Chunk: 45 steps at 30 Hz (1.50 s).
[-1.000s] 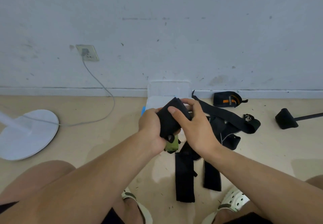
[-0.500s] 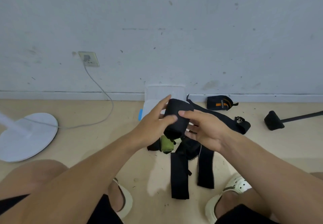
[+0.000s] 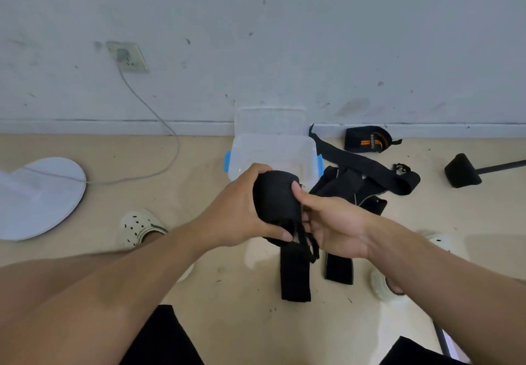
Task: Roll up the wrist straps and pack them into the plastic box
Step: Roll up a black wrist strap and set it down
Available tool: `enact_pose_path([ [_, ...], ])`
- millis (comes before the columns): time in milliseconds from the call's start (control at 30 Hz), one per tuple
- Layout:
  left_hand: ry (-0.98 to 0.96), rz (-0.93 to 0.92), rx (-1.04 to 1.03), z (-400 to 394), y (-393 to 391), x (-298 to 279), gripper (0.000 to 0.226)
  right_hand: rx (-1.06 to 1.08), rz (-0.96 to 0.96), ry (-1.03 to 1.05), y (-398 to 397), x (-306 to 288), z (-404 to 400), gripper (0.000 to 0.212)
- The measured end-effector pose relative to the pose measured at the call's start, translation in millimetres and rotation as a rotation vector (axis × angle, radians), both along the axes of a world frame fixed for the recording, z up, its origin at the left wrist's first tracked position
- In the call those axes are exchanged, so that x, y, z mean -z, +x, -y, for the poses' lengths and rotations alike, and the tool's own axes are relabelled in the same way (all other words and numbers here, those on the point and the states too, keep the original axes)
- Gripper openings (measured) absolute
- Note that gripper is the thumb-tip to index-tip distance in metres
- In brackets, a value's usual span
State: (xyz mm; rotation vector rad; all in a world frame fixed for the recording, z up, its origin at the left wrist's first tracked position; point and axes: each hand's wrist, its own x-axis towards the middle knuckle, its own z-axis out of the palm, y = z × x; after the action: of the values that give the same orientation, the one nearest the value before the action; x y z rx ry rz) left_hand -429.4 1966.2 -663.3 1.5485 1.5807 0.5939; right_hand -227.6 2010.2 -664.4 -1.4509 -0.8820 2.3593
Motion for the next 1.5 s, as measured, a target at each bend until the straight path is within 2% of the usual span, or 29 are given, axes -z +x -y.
enact_pose_path([
  [67, -0.033, -0.079, 0.033, 2.7, -0.8, 4.3, 0.101, -0.031, 0.011, -0.006, 0.6, 5.2, 0.7, 0.064],
  [167, -0.049, -0.313, 0.103, 7.8, 1.1, 7.3, 0.094, -0.039, 0.040, 0.009, 0.5, 12.3, 4.8, 0.062],
  [267, -0.031, -0.515, 0.156, 11.8, 7.2, 9.6, 0.084, -0.011, 0.061, 0.048, -0.6, 16.3, 5.7, 0.040],
  [333, -0.003, -0.583, 0.175, 13.1, 10.2, 10.9, 0.082, -0.008, 0.110, 0.084, -1.4, 16.7, 3.9, 0.028],
  [533, 0.006, -0.712, 0.242, 15.6, 15.3, 9.3, 0.084, 0.001, 0.209, 0.128, -4.3, 20.5, 5.1, 0.027],
  [667, -0.005, -0.872, 0.261, 16.3, 20.4, 10.0, 0.076, -0.053, 0.171, 0.159, -6.6, 22.1, 15.5, 0.011],
  [767, 0.001, -0.873, 0.225, 18.3, 25.9, 11.3, 0.070, -0.077, 0.158, 0.246, -9.0, 23.8, 21.9, 0.006],
  [867, 0.027, -0.789, 0.222, 18.5, 28.8, 20.8, 0.066, -0.131, 0.210, 0.372, -10.3, 28.8, 28.1, 0.012],
  [1000, -0.036, -0.482, 0.163, 18.8, 24.5, 20.8, 0.109, -0.072, 0.203, 0.327, -2.1, 28.2, 18.6, 0.026],
  [1067, -0.021, -0.429, 0.109, 19.7, 23.7, 19.0, 0.121, -0.131, 0.185, 0.348, 1.2, 25.0, 12.4, 0.028],
  [1200, 0.025, -0.479, 0.078, 24.2, 22.9, 19.7, 0.121, -0.242, 0.206, 0.404, -5.2, 22.2, 14.0, 0.024],
  [1333, 0.091, -0.616, 0.175, 26.8, 29.8, 22.5, 0.123, -0.268, 0.292, 0.426, -11.1, 25.9, 21.7, 0.017],
  [1500, -0.077, -0.607, 0.260, 14.2, 25.4, 21.8, 0.139, -0.147, 0.364, 0.357, -20.0, 40.0, 17.6, 0.022],
])
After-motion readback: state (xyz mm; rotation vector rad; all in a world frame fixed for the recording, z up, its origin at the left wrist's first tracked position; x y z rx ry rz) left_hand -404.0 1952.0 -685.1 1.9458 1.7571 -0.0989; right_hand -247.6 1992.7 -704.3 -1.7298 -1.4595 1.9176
